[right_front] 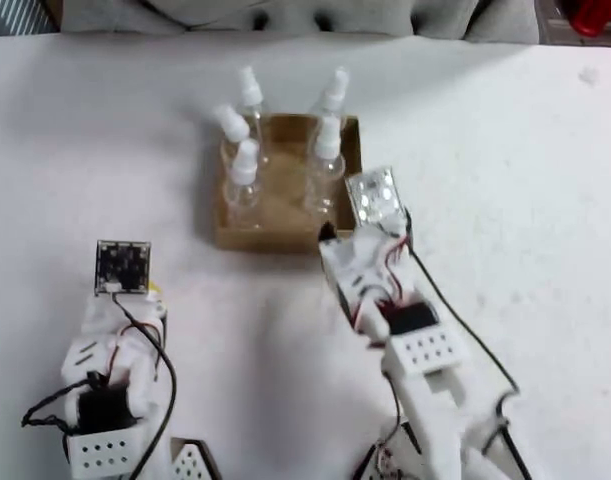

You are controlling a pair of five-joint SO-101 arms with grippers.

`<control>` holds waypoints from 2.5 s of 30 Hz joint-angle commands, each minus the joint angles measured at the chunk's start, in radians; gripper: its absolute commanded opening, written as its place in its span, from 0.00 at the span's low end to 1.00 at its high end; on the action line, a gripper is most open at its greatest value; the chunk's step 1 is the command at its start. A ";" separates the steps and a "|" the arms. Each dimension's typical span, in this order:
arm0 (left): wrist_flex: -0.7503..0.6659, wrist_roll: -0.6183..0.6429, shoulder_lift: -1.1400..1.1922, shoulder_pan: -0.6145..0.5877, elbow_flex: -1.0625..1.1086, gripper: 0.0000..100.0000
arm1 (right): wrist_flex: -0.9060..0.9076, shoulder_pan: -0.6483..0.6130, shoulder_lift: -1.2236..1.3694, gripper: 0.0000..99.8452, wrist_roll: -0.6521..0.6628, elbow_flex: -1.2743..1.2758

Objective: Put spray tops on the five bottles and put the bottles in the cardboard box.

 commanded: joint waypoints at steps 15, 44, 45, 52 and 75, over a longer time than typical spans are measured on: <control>-0.003 -0.015 -0.010 -0.007 -0.002 0.02 | 0.280 0.180 -0.750 0.04 0.123 0.347; 0.133 -0.095 -0.010 0.137 -0.002 0.02 | 0.967 0.363 -1.009 0.01 0.121 0.453; 0.163 -0.094 -0.010 0.137 -0.002 0.02 | 0.966 0.363 -1.009 0.01 0.121 0.453; 0.336 -0.095 -0.012 0.137 -0.002 0.02 | 0.966 0.363 -1.009 0.01 0.121 0.453; 0.336 -0.095 -0.012 0.137 -0.002 0.02 | 0.966 0.361 -1.009 0.01 0.121 0.453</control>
